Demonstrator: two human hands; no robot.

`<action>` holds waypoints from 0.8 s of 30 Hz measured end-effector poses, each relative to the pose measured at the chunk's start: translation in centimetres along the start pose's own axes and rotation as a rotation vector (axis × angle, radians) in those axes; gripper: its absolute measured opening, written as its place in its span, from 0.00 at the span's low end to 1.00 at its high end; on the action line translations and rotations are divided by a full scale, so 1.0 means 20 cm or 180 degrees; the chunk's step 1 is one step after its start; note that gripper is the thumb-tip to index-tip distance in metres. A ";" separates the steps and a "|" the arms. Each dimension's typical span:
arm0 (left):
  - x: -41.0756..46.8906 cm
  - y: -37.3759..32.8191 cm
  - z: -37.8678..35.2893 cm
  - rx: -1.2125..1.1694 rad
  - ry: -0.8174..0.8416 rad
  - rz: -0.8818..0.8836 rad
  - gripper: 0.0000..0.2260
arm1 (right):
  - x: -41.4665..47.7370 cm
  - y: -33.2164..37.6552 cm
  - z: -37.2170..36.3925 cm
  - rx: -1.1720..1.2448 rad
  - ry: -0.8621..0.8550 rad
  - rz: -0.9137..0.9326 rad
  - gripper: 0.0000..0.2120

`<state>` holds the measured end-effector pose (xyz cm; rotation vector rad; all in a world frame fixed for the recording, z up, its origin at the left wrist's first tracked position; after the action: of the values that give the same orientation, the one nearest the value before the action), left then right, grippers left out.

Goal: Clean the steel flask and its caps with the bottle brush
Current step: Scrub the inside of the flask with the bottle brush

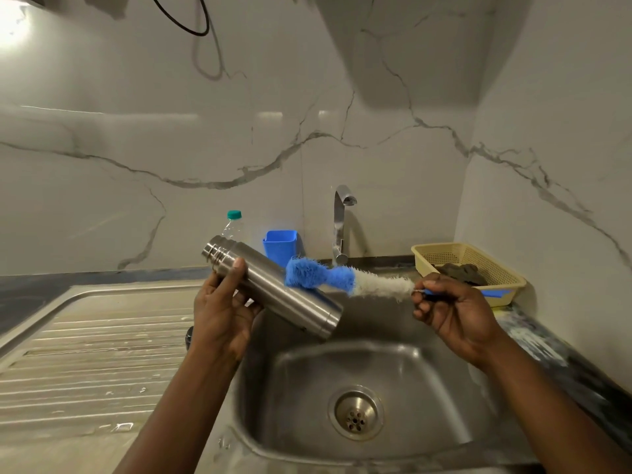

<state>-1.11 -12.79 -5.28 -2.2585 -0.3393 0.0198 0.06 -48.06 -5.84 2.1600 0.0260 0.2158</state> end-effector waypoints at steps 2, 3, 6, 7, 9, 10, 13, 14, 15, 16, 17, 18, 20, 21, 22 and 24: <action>0.00 0.03 0.00 -0.0014 -0.0048 0.0062 0.31 | 0.01 -0.06 -0.04 -0.0015 0.0087 -0.0084 0.08; -0.01 0.05 0.00 -0.0030 -0.0070 0.0091 0.32 | 0.01 -0.09 -0.06 -0.0026 0.0142 -0.0115 0.07; 0.00 0.05 0.00 -0.0038 -0.0075 0.0081 0.28 | 0.01 -0.07 -0.08 -0.0063 0.0173 -0.0054 0.07; 0.00 0.03 0.01 -0.0042 -0.0065 0.0040 0.24 | 0.01 -0.05 -0.07 -0.0080 0.0129 -0.0010 0.06; 0.01 -0.02 0.02 -0.0054 -0.0066 -0.0062 0.19 | 0.01 0.01 -0.01 -0.0094 0.0015 0.0063 0.05; 0.01 -0.04 0.02 -0.0069 -0.0076 -0.0102 0.19 | 0.01 0.03 0.02 -0.0080 -0.0041 0.0082 0.05; 0.00 -0.06 0.02 -0.0077 -0.0094 -0.0156 0.21 | 0.02 0.04 0.07 -0.0052 -0.0146 0.0080 0.06; 0.00 -0.06 0.02 -0.0081 -0.0102 -0.0148 0.22 | 0.02 0.02 0.06 -0.0058 -0.0113 0.0051 0.06; 0.00 -0.05 0.02 -0.0082 -0.0116 -0.0131 0.23 | 0.02 0.00 0.04 -0.0073 -0.0047 0.0014 0.05; -0.01 -0.04 0.02 -0.0083 -0.0132 -0.0114 0.24 | 0.01 -0.02 0.01 -0.0096 0.0031 -0.0022 0.04; -0.01 -0.04 0.02 -0.0083 -0.0139 -0.0101 0.24 | 0.01 -0.03 -0.02 -0.0130 0.0094 -0.0044 0.04; -0.01 -0.04 0.02 -0.0083 -0.0140 -0.0099 0.23 | 0.01 -0.03 -0.03 -0.0161 0.0127 -0.0038 0.04; -0.01 -0.05 0.03 -0.0092 -0.0144 -0.0130 0.20 | 0.00 0.02 -0.02 -0.0197 0.0081 0.0055 0.04; 0.00 -0.06 0.03 -0.0119 -0.0159 -0.0151 0.20 | 0.00 0.05 0.00 -0.0198 0.0024 0.0110 0.04; 0.00 -0.08 0.04 -0.0163 -0.0176 -0.0174 0.20 | -0.01 0.07 0.03 -0.0190 -0.0038 0.0151 0.07; 0.01 -0.10 0.06 -0.0248 -0.0216 -0.0213 0.21 | 0.00 0.10 0.07 -0.0183 -0.0141 0.0221 0.14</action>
<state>-1.50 -10.50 -4.49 -2.3258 -0.4588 0.0490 0.08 -50.31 -4.94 2.1096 -0.0797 0.2061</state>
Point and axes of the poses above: each hand's wrist, its own x-axis towards the middle knuckle, its own z-axis out of the back of the hand, y = z × x, the point moved 9 cm from there along x, towards the middle knuckle, and after that the axes turned 3 degrees about x, right-handed, at the moved point
